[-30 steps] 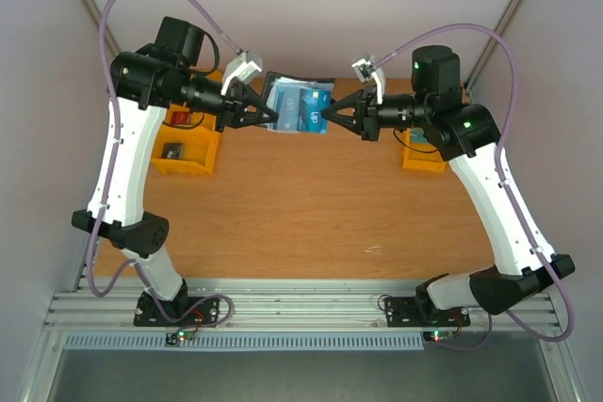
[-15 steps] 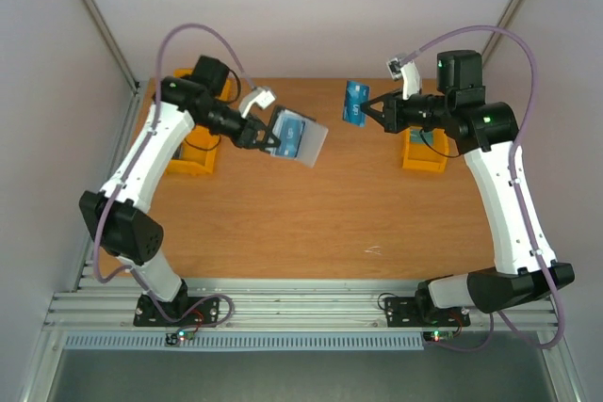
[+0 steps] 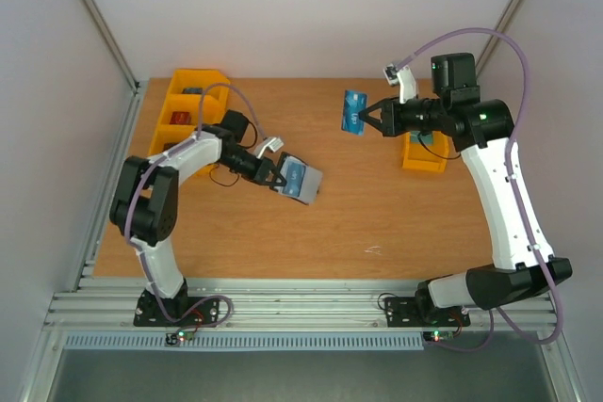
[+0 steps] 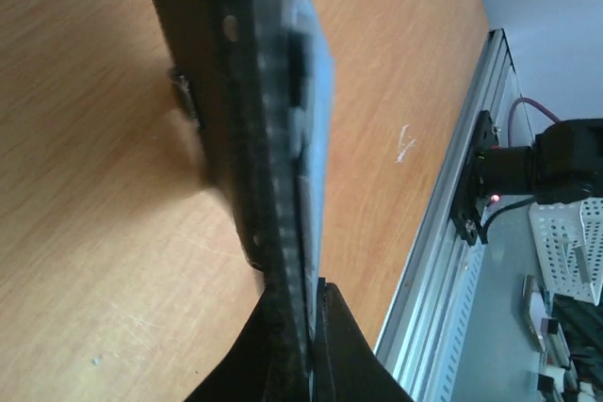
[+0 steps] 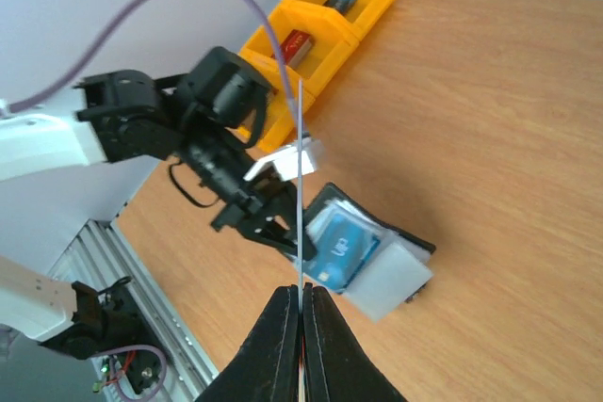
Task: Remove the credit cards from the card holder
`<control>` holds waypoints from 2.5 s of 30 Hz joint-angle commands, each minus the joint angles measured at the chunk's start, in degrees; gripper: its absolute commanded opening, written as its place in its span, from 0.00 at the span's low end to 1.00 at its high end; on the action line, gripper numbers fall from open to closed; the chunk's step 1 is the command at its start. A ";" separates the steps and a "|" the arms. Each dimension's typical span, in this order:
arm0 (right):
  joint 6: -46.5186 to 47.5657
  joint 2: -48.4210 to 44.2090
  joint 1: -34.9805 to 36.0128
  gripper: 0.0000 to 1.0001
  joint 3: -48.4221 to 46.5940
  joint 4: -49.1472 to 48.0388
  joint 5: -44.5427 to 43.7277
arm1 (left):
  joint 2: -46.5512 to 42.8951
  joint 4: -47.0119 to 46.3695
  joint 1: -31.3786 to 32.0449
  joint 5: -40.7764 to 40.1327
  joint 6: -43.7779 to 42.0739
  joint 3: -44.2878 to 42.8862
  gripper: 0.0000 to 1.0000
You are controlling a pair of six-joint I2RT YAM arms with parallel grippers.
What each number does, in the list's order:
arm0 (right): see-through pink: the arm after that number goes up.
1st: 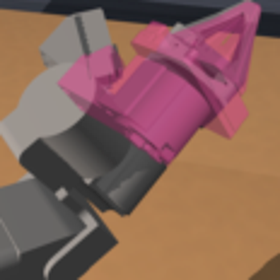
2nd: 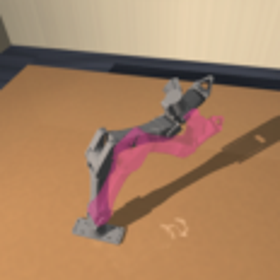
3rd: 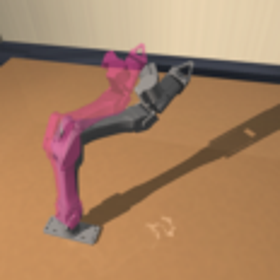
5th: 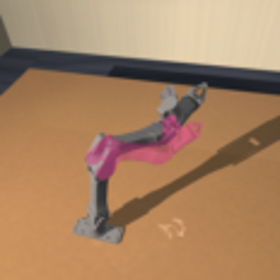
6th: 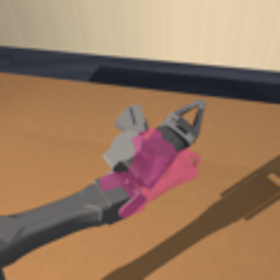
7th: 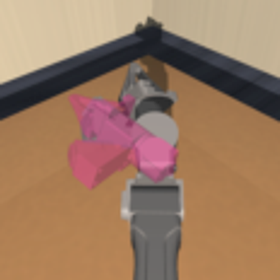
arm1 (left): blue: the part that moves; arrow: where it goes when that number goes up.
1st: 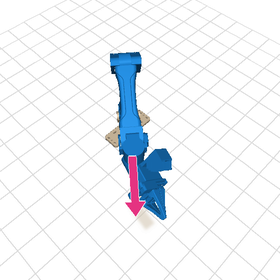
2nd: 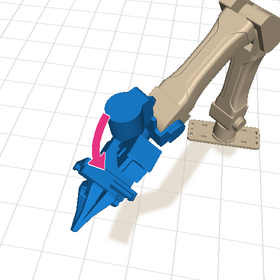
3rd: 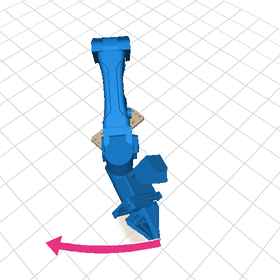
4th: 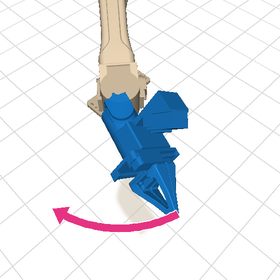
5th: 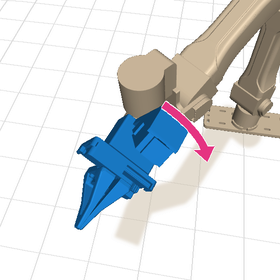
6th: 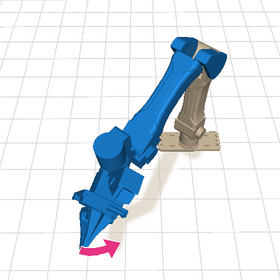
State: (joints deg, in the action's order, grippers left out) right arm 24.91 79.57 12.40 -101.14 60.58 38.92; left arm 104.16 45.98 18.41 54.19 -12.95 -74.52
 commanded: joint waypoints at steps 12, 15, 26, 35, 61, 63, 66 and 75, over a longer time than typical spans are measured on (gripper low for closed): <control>-0.66 3.06 2.97 0.01 -3.67 4.21 2.53 | 14.07 -10.71 -5.72 -2.45 7.68 0.30 0.37; -0.49 3.43 2.98 0.01 -4.35 5.00 2.70 | 14.83 -3.24 -6.53 -4.05 2.91 -3.59 0.58; 0.45 6.87 3.47 0.01 -9.53 10.84 -2.75 | 8.47 24.46 -7.34 -5.41 -18.02 -30.45 0.80; -3.21 10.16 3.94 0.01 -13.42 11.89 1.49 | -1.20 21.83 -3.46 -18.19 -30.68 -50.88 0.88; -6.23 14.90 4.30 0.01 -25.64 15.52 17.34 | -11.16 -20.21 11.73 -14.09 -108.58 -39.04 0.79; -6.19 14.99 4.30 0.01 -26.02 15.64 17.63 | -11.26 -44.03 11.72 -9.28 -109.43 -29.54 0.76; -5.98 15.02 4.23 0.01 -26.98 16.36 17.49 | -9.47 -72.35 11.71 -3.56 -101.43 -21.13 0.70; -5.72 17.07 2.55 0.01 -30.99 21.11 15.17 | -13.92 -82.41 11.15 1.17 -99.34 -8.60 0.70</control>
State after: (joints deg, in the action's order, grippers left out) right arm 18.90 94.96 15.97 -128.97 78.06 54.68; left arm 93.91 -21.04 29.87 49.98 -114.17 -86.30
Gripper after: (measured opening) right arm 0.013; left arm 0.695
